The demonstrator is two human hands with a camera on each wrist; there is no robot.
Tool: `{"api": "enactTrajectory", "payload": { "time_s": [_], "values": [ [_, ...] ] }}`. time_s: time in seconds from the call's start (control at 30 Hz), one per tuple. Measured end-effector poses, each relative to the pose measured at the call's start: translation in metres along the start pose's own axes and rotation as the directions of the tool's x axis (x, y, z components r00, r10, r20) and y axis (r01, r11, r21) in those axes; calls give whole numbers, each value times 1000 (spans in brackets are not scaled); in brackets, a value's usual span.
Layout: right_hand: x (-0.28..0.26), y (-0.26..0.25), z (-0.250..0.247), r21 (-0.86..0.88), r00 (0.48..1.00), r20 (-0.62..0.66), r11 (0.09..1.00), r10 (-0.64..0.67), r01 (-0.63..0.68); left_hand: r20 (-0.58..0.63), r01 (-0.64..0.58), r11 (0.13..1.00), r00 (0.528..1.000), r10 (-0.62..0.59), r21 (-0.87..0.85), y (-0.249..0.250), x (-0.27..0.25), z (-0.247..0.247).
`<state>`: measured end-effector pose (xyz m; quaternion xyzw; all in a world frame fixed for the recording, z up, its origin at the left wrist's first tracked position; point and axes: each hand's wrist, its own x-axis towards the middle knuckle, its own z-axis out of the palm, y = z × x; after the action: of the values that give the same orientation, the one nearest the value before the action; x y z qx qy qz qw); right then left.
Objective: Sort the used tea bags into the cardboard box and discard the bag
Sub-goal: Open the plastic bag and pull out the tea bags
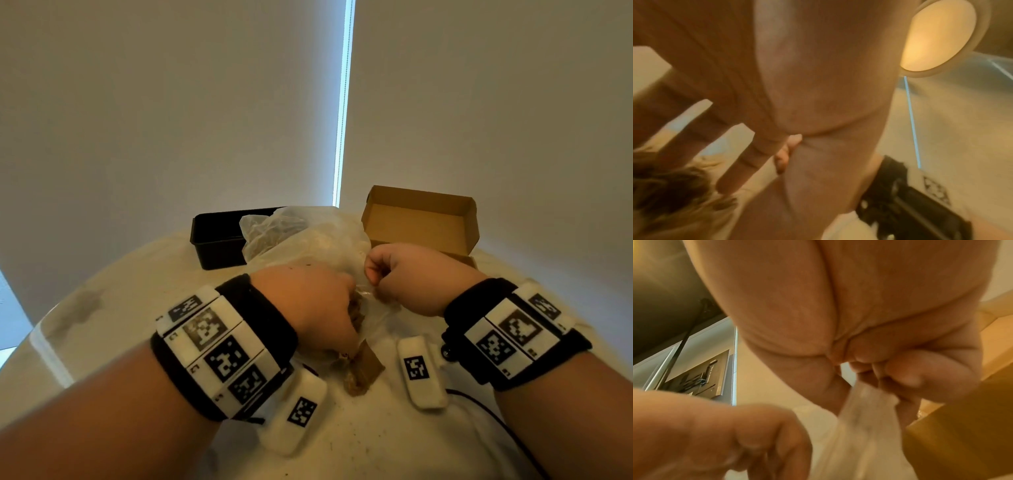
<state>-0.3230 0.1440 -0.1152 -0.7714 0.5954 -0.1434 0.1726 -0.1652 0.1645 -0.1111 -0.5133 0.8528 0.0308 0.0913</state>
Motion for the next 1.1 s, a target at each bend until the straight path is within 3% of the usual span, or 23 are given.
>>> {"api": "enactTrajectory", "payload": {
  "time_s": [0.17,0.37,0.6,0.7,0.87,0.97,1.1],
  "values": [
    [2,2,2,34,1000,-13,999,16,-16,68,-111,993,991,113,-40,20,2,5],
    [1,2,2,78,1000,-8,997,24,-23,72,-85,989,993,94,-124,19,8,11],
    [1,2,5,96,999,-4,995,40,-40,100,-100,995,990,99,10,26,5,7],
    [1,3,4,99,999,-12,994,50,-49,36,-70,996,997,72,-59,10,-4,-10],
    [2,2,5,108,999,-11,993,51,-50,-225,25,968,971,-84,-251,-28,-15,-26],
    [1,1,6,117,999,-9,992,44,-43,-226,81,973,965,-130,-216,-29,-6,-16],
    [1,0,7,109,1000,-6,994,29,-28,-141,121,991,982,-129,-62,-18,8,-2]
  ]
}}
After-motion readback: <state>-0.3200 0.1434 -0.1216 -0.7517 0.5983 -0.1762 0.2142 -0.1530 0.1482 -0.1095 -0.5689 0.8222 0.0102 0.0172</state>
